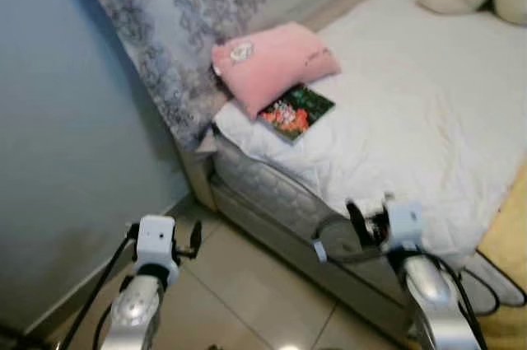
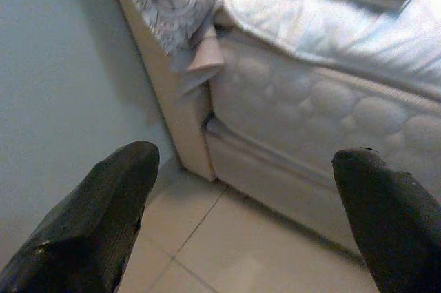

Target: Clean up the room

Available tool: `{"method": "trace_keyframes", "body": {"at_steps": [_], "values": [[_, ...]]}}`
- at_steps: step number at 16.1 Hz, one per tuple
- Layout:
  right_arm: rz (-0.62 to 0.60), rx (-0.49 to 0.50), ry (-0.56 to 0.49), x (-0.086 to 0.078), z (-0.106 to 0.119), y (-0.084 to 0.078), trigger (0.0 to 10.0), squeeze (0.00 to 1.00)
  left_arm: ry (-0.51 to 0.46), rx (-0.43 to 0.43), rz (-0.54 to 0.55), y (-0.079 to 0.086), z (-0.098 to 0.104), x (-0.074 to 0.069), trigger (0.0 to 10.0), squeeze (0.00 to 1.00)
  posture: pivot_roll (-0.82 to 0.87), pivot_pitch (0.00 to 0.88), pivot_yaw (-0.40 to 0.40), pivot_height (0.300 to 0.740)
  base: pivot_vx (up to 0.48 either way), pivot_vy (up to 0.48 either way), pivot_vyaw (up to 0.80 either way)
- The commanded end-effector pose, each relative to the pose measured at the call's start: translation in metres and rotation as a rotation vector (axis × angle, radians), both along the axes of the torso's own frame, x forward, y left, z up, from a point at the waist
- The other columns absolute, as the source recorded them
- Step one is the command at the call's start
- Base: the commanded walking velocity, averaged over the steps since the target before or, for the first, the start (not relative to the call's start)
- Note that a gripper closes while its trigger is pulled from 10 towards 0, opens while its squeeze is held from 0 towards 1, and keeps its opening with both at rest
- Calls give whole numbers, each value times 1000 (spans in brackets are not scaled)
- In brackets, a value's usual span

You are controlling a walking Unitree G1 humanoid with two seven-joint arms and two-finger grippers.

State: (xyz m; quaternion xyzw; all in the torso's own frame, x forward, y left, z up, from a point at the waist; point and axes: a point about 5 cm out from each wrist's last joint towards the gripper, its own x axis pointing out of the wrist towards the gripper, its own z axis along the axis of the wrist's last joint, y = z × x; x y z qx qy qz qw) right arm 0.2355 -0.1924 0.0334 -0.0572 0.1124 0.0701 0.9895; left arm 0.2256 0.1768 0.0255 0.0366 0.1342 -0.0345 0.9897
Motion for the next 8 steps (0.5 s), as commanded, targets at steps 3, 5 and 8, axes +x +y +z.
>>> {"method": "trace_keyframes", "body": {"at_steps": [3, 5, 8], "values": [[22, 40, 8, 4, 1, 3, 10000, 0, -114, -17, -37, -20, 33, 20, 10000, 0, -194, 0, 77, 740, 0, -440, 483], [38, 49, -5, 9, 4, 8, 10000, 0, -92, 20, -41, -21, 30, 17, 10000, 0, -195, 0, 76, 740, 0, -456, 488], [41, 77, 1, 13, 5, 9, 10000, 0, 14, -81, 127, -12, 26, 23, 10000, 0, -182, 0, 67, 740, 0, -155, 481]]}}
